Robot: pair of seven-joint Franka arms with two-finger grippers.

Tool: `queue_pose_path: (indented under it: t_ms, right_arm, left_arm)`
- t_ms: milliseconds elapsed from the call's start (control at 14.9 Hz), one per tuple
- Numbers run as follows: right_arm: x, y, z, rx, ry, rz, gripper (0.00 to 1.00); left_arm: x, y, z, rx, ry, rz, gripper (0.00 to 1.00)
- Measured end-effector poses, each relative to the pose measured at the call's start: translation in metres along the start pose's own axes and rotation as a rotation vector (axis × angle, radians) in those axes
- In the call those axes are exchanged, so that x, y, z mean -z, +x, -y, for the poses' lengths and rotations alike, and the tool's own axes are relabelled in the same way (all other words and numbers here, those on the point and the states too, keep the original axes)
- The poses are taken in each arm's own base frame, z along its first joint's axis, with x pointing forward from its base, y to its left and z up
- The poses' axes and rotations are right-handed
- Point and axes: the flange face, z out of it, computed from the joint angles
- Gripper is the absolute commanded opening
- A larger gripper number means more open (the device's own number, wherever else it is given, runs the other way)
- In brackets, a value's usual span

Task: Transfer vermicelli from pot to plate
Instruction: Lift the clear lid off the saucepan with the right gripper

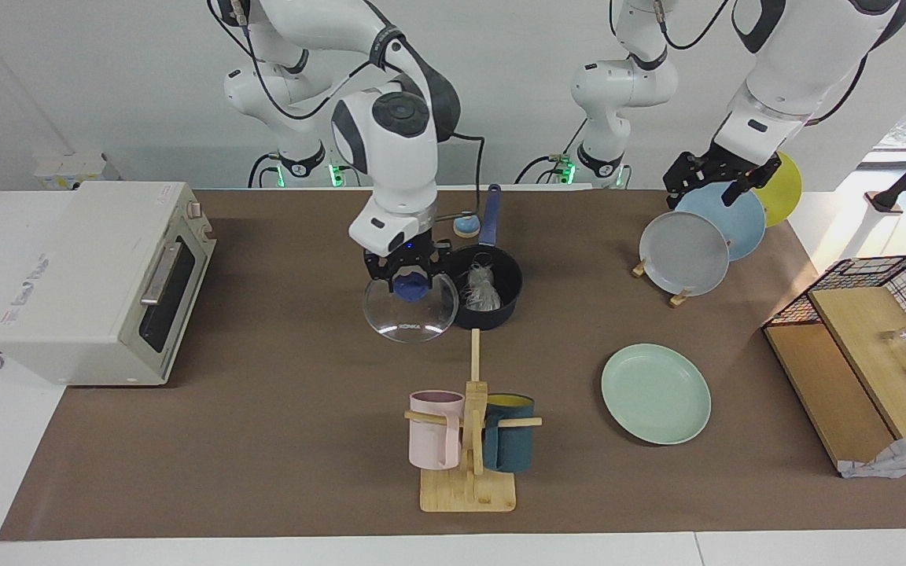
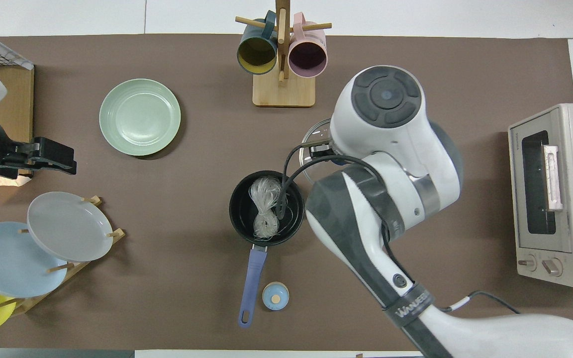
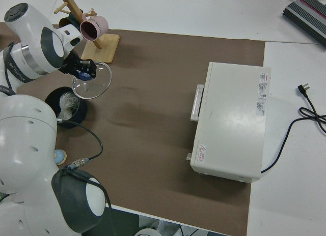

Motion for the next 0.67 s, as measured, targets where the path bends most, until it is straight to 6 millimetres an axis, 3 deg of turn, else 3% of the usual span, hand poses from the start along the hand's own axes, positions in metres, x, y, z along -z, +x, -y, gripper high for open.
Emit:
queue_pose_path:
  t_ms: [336, 538, 673]
  right_arm:
    - [-0.017, 0.015, -0.104, 0.031, -0.009, 0.056, 0.58]
    - [-0.040, 0.011, -0.166, 0.029, -0.006, 0.082, 0.58]
    - [-0.059, 0.001, -0.193, 0.030, -0.001, 0.089, 0.58]
  left_arm:
    - [0.000, 0.000, 0.000, 0.000, 0.000, 0.000, 1.00]
    - [0.000, 0.000, 0.000, 0.000, 0.000, 0.000, 1.00]
    - [0.000, 0.000, 0.000, 0.003, 0.000, 0.000, 1.00]
